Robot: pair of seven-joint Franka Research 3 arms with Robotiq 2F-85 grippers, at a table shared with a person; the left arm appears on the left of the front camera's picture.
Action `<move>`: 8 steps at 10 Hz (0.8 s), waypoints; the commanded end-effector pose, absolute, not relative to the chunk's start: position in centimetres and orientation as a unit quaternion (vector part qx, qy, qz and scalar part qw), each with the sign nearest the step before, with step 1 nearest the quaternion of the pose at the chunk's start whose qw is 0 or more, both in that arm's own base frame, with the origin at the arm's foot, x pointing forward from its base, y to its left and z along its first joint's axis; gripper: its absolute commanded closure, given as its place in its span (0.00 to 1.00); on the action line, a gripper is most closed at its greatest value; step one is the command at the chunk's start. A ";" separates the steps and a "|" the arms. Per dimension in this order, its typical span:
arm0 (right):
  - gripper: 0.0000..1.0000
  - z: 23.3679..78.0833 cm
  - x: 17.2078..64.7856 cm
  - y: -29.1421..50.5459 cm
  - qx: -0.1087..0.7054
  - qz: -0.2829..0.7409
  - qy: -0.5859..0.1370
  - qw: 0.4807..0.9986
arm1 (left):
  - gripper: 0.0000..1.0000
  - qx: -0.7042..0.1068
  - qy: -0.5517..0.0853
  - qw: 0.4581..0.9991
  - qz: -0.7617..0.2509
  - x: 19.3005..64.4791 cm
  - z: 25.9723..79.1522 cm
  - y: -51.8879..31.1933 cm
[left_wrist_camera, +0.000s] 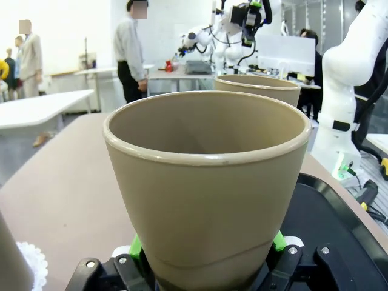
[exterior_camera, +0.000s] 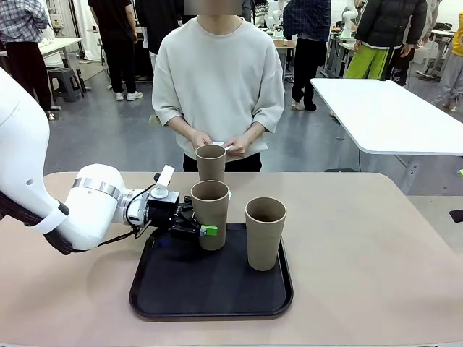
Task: Place coasters on the table and set cups on them.
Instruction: Take one Reusable plastic cup from the Flat Tray and place it on a coaster set by the human.
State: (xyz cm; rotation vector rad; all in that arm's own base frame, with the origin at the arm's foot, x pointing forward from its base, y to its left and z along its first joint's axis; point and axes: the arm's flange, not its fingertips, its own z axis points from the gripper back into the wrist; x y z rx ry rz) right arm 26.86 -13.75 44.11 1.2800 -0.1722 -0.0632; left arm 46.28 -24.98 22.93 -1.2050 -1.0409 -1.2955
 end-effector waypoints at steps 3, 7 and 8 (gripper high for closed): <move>0.00 44.1 26.9 -13.8 0.600 -0.030 -0.082 0.796 | 0.68 -0.506 -0.442 0.508 -0.539 45.3 24.3 -23.5; 0.00 44.1 26.9 -13.8 0.600 -0.030 -0.082 0.796 | 0.68 -0.491 -0.467 0.527 -0.513 45.6 34.9 -12.2; 0.00 44.1 26.9 -13.8 0.600 -0.030 -0.082 0.796 | 0.68 -0.473 -0.466 0.542 -0.516 46.4 36.8 -9.7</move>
